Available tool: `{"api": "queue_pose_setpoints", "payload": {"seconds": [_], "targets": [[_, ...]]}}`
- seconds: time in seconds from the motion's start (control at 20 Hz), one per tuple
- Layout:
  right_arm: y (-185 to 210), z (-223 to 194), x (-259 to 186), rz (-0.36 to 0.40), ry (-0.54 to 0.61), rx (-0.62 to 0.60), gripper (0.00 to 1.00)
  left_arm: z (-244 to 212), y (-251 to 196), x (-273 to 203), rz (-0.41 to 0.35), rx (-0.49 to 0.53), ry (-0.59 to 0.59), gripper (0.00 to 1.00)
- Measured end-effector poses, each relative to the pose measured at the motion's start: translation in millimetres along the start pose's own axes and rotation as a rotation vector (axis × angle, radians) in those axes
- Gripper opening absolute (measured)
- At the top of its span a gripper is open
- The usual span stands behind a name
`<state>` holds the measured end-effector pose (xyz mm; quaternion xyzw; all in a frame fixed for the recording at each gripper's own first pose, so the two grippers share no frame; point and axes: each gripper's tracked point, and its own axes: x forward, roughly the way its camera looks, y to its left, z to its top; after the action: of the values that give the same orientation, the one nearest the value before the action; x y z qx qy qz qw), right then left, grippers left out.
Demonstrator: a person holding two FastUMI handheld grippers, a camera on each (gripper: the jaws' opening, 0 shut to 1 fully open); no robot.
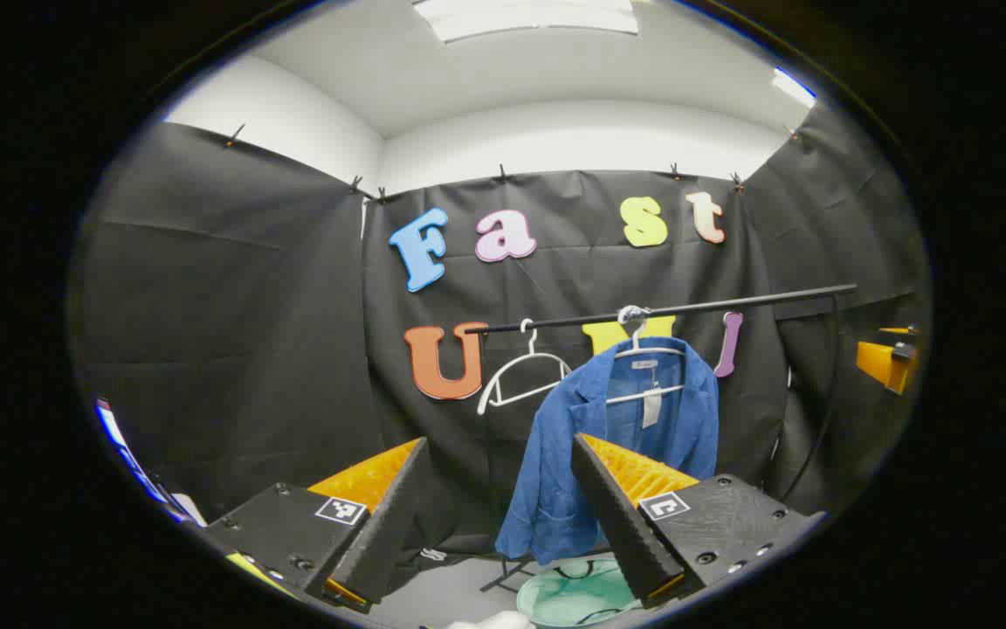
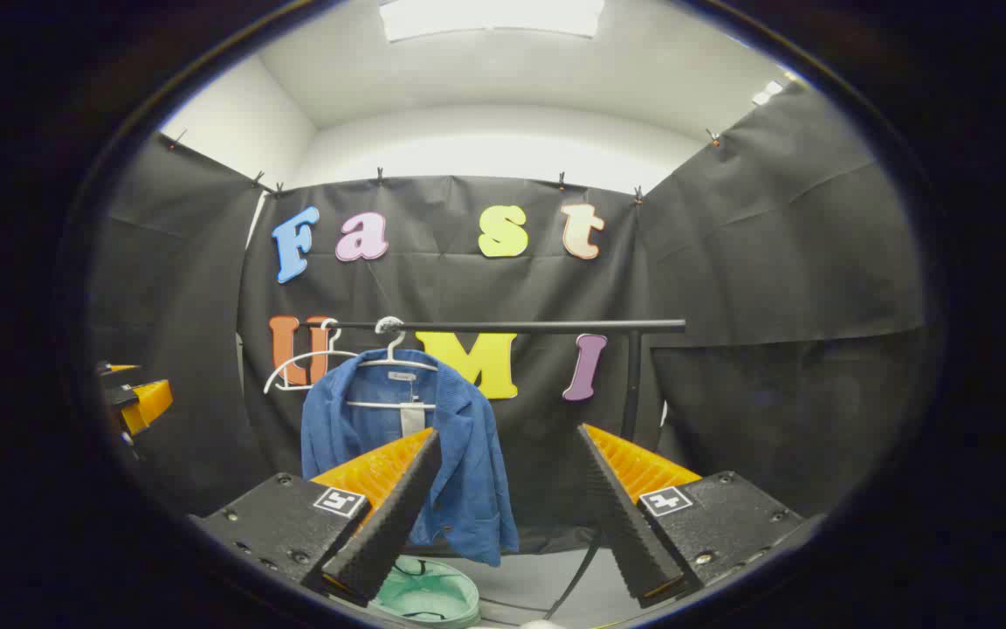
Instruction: Grasp the clothes on the hanger with both hands and then place them into the laundry hamper below.
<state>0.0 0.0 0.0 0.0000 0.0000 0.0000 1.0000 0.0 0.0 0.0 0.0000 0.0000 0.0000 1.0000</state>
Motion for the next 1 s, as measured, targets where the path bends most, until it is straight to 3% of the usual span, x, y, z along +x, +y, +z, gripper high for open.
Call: {"api": "queue_pose_setpoints", "payload": {"seconds": [0.6, 1.0], "targets": [[-4.8, -13.1, 60.9, 0.014, 0.009, -0.015, 0.99, -5.7, -38.9, 45.8, 0.025, 0.008, 0.002, 0.98], [32.9, -56.0, 140.8, 0.032, 0.018, -0.062, 0.95, -48.6, -83.1, 116.6, 0.013, 0.025, -0.028, 0.99]]}}
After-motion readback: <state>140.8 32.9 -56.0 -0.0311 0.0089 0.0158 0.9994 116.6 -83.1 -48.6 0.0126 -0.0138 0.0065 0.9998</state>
